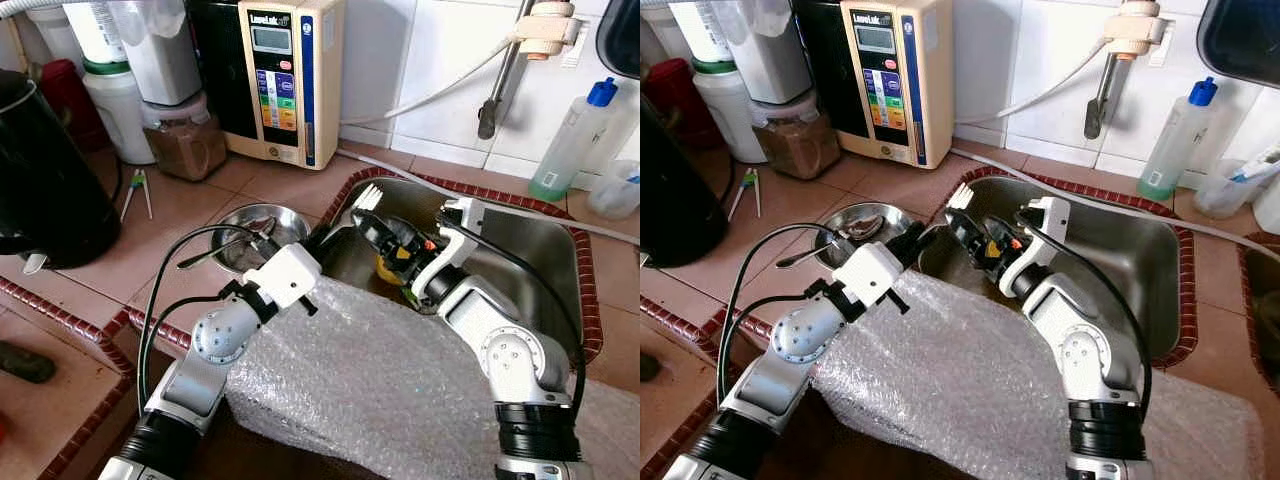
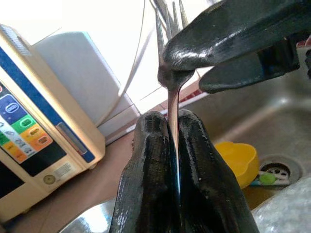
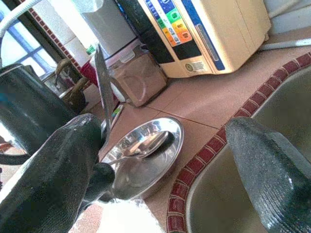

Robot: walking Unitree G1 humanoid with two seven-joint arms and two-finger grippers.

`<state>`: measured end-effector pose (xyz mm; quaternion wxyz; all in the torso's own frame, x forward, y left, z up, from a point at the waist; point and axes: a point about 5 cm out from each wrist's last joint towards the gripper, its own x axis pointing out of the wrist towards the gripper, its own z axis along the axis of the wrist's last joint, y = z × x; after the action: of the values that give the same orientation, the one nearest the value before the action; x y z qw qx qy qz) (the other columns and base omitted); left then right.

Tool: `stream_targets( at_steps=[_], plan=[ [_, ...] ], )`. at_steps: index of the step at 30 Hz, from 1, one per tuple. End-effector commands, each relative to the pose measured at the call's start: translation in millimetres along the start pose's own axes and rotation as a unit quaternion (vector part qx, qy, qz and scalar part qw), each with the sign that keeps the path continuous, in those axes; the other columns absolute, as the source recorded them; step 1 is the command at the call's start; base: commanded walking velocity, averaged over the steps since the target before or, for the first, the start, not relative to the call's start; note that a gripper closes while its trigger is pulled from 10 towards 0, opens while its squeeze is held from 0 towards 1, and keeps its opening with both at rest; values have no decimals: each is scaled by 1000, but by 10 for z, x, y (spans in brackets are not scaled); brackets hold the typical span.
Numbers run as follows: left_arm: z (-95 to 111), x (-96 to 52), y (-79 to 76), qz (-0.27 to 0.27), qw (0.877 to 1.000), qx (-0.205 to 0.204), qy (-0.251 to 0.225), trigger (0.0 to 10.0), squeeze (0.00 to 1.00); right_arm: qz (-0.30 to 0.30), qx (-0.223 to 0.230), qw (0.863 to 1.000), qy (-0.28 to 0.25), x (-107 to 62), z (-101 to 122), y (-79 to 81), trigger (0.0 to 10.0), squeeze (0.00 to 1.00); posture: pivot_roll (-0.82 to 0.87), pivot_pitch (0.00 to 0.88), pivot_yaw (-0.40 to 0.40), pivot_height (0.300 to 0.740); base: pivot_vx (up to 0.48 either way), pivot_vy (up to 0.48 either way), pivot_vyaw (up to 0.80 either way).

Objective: Kitchen organization

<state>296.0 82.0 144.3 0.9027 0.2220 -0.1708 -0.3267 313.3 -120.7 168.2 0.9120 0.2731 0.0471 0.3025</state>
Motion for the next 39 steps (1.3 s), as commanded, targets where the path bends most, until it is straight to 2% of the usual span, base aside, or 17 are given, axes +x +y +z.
stream_targets(
  at_steps=[1,2,5,6,9,10,11,12,17,25,26,35,39],
  plan=[
    [93,58,8,-6,1000,7,-20,3020,0,16,-11,1000,-5,5,47,64,10000,0,-76,6,60,740,0,0,0],
    [98,71,-2,1,1000,4,-20,3412,0,15,-10,1000,-8,3,62,62,10000,0,-76,6,63,740,0,0,0],
    [99,104,-34,18,1000,-14,-17,3333,0,8,-4,1000,-15,6,81,54,10000,0,-74,5,63,740,0,0,0],
    [98,121,-63,19,1000,-18,-16,4157,0,6,3,1000,-20,11,79,56,10000,0,-74,5,63,740,0,0,0],
    [91,138,-95,29,999,-20,-14,3961,0,0,12,999,-30,24,69,64,10000,0,-68,3,59,740,0,0,0],
    [90,137,-97,32,999,-22,-13,3765,0,-5,16,999,-33,27,65,62,4980,0,-61,1,51,740,0,0,0],
    [89,135,-97,35,999,-25,-13,3686,0,-11,20,999,-37,29,61,58,3882,0,-61,1,51,740,0,0,0],
    [86,133,-101,36,999,-28,-12,3490,0,-14,24,999,-43,32,66,55,0,0,-58,1,48,740,0,0,0],
    [70,120,-128,42,999,-30,-9,3333,0,-39,38,997,-63,38,88,7,0,0,-56,0,45,740,0,0,0],
    [89,139,-216,26,999,-30,-17,2627,0,-82,55,990,-97,60,171,-80,0,0,-63,0,48,740,0,0,0],
    [92,143,-220,25,999,-29,-18,2314,0,-86,59,990,-100,61,172,-87,0,0,-63,0,48,740,0,0,0],
    [94,153,-241,24,999,-28,-19,2471,0,-136,74,982,-107,44,110,-165,0,0,-64,0,46,740,0,0,0],
    [83,161,-233,29,999,-26,-18,2627,0,-168,83,976,-111,41,116,-251,0,0,-64,0,47,740,0,0,0]
  ],
)
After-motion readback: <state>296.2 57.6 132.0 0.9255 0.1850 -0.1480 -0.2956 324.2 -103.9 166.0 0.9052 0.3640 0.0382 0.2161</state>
